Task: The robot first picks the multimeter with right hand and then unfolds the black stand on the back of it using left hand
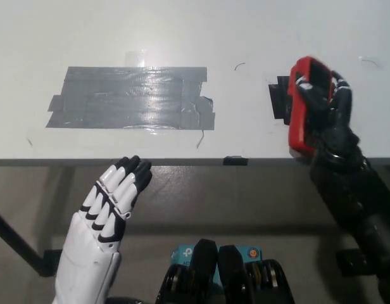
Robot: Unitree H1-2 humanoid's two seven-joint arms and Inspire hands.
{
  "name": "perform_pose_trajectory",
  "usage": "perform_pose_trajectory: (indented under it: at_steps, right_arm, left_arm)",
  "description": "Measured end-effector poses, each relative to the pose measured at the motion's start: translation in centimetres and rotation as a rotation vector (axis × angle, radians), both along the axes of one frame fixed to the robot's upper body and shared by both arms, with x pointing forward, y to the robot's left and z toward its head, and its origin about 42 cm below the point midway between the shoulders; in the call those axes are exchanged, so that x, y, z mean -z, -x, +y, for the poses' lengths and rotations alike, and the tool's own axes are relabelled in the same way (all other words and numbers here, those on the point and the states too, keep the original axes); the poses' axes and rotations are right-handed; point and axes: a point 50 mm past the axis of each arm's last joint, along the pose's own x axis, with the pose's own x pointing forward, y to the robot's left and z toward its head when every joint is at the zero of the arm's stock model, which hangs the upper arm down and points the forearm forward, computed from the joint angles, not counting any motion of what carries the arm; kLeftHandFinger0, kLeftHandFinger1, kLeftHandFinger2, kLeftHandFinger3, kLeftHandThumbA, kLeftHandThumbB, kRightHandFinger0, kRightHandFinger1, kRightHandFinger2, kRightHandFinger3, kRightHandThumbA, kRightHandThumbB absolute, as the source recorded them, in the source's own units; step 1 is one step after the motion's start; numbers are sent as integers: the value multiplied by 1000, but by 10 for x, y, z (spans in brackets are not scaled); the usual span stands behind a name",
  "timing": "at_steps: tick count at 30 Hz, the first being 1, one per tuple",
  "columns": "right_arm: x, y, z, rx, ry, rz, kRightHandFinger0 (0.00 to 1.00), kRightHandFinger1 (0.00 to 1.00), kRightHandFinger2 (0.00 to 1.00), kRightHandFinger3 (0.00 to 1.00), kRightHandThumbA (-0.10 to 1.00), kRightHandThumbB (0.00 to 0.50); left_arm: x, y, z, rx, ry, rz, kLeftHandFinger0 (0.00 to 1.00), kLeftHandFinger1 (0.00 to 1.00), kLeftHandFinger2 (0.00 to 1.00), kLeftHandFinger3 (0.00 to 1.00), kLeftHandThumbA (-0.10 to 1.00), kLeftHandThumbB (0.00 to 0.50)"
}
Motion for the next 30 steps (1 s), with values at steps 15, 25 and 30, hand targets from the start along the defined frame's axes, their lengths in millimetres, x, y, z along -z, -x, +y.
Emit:
perform_pose_trajectory:
  at_steps: [15,25,30]
  right_arm:
    - [-24,-33,-4,-21,469,-72,0,288,763,842,-100,101]
    - [-45,-41,4,-86,535,-202,0,216,636,650,-100,112]
    - [-41,-40,22,-201,547,-220,0,4,402,506,-100,128]
  left_arm:
    - [10,8,-4,-3,-31,37,1000,1000,1000,1000,1000,343]
    - [10,9,-4,-3,-32,41,1000,1000,1000,1000,1000,319]
    - [9,9,-1,-8,-37,35,1000,1000,1000,1000,1000,313]
